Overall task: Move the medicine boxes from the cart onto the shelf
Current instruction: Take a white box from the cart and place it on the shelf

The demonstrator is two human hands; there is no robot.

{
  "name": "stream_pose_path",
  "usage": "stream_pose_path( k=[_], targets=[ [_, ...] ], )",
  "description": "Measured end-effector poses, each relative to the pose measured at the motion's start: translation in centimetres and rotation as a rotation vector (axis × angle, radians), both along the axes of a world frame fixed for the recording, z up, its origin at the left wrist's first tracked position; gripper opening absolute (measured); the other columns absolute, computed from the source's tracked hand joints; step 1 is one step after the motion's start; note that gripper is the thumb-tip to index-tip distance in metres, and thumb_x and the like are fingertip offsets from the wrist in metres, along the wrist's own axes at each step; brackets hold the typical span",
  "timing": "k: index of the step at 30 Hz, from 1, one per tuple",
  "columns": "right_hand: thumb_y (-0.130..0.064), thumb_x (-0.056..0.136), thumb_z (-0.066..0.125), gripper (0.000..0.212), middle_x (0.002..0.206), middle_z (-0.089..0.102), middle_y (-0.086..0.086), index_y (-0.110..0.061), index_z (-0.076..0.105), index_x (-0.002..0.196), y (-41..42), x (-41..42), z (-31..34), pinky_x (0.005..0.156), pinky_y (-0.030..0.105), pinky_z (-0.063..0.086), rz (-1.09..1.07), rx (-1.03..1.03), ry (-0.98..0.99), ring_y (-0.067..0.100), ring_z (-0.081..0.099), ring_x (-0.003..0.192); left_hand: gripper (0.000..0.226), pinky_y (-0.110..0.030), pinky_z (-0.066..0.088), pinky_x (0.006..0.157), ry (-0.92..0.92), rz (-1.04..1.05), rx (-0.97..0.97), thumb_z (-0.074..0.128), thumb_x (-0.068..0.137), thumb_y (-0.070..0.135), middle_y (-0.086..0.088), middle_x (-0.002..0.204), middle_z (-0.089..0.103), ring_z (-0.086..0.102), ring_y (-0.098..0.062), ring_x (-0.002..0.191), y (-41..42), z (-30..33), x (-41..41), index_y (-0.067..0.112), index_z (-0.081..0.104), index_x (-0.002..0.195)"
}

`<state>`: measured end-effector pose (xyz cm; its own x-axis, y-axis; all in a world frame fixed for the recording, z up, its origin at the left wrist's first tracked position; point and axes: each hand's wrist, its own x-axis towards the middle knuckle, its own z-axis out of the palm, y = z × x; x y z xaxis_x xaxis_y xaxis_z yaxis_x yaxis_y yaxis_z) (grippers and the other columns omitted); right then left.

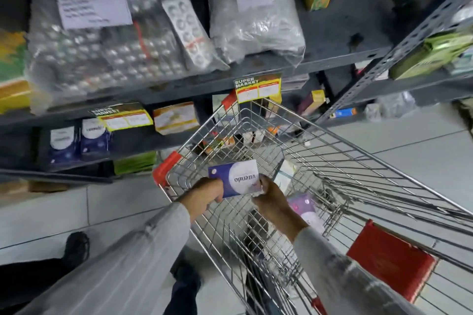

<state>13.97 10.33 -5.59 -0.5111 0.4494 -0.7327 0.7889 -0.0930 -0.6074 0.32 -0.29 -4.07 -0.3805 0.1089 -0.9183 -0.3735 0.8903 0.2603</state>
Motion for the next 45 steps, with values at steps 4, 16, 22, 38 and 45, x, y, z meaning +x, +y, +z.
stream_pose_path(
  k=[4,16,22,38,45],
  targets=[
    [0.02,0.082,0.06,0.055,0.125,0.072,0.01,-0.009,0.064,0.129,0.3,0.9,4.3,0.087,0.051,0.062,-0.213,0.098,0.17,0.032,0.069,0.114,0.03,-0.031,0.051,0.081,0.025,0.021,0.124,0.059,0.071,0.004,-0.01,0.1,0.069,0.063,-0.027,0.093,-1.4,3.1,0.5,0.008,0.066,0.1],
    [-0.016,0.082,0.077,0.047,0.121,0.074,0.008,-0.02,0.072,0.129,-1.8,-0.5,28.5,0.086,0.044,0.059,-0.361,0.394,0.704,0.029,0.071,0.107,0.047,-0.039,0.06,0.08,0.452,0.019,0.839,0.072,0.074,0.058,0.004,0.105,0.082,0.076,-0.016,0.093,-6.2,26.9,-1.9,0.03,0.07,0.112],
    [-0.023,0.093,0.075,0.036,0.116,0.08,-0.004,-0.033,0.074,0.128,-6.5,-4.3,39.9,0.093,0.053,0.061,-0.342,0.519,0.91,0.019,0.076,0.107,0.025,-0.026,0.06,0.081,0.517,0.12,1.151,0.057,0.103,0.044,0.01,0.118,0.08,0.077,-0.009,0.108,-10.9,38.7,-4.8,0.039,0.069,0.125],
    [-0.03,0.086,0.065,0.031,0.111,0.081,-0.008,-0.031,0.077,0.115,-21.8,-27.0,59.2,0.092,0.056,0.06,0.095,0.565,1.292,0.023,0.077,0.103,0.075,-0.034,0.052,0.095,0.918,0.284,1.195,0.025,0.086,0.085,0.016,0.117,0.08,0.075,-0.005,0.109,-31.1,57.7,-20.2,0.04,0.072,0.124],
    [0.002,0.089,0.058,0.033,0.11,0.079,0.004,-0.02,0.074,0.108,-28.5,-39.5,59.9,0.095,0.049,0.061,0.226,0.309,1.104,0.035,0.073,0.11,0.066,-0.027,0.051,0.078,0.974,0.433,1.138,0.018,0.094,0.083,0.026,0.097,0.081,0.076,0.008,0.089,-36.8,58.0,-29.1,0.051,0.075,0.102]
  ],
)
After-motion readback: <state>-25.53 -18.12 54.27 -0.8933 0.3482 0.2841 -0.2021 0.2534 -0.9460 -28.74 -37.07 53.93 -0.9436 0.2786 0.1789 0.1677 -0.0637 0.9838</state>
